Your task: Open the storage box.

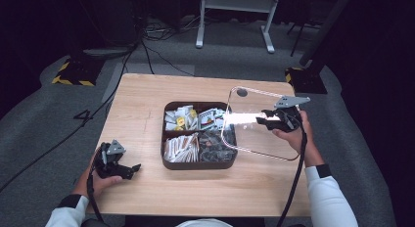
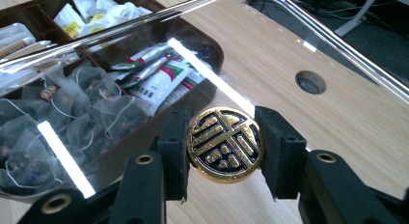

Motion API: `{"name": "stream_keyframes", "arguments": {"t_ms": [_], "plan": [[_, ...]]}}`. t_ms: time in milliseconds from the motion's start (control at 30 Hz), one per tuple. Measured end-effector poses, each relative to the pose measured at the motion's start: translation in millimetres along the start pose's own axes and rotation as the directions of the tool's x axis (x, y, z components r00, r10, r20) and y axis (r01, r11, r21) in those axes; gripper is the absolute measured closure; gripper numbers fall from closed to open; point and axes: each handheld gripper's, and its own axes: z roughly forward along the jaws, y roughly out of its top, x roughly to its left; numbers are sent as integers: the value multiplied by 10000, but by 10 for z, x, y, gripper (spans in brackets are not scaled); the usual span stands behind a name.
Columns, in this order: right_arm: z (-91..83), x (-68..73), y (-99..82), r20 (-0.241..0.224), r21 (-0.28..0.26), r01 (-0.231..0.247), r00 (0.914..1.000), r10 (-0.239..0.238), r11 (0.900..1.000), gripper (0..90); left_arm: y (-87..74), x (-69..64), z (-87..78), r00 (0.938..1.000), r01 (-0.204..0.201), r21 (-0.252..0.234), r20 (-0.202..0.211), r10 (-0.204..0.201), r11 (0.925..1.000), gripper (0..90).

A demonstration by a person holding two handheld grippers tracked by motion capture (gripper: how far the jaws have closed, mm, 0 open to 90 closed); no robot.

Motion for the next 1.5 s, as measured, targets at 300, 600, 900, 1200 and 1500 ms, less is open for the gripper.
{"name": "stream_keyframes", "arguments": {"t_ms": [300,600,900,1200,1500], "plan": [[-50,-135,-178,229,140,-353,9991,349,9993,595,0,0,0,10000,1,0,-1,-1,10000,3],[-93,-250,-342,381,304,-602,9975,590,9977,595,0,0,0,10000,3,0,-1,-3,10000,4],[-86,-372,-495,560,482,-976,9939,949,9941,594,0,0,0,10000,7,9,3,-7,10000,3],[88,-481,-716,746,1047,-1280,9899,1206,9862,594,-2,-1,-1,10000,28,-1,-29,-28,10000,4],[233,-544,-892,804,1347,-1499,9869,1400,9795,594,-2,-1,-1,10000,26,-1,-21,-26,10000,4]]}}
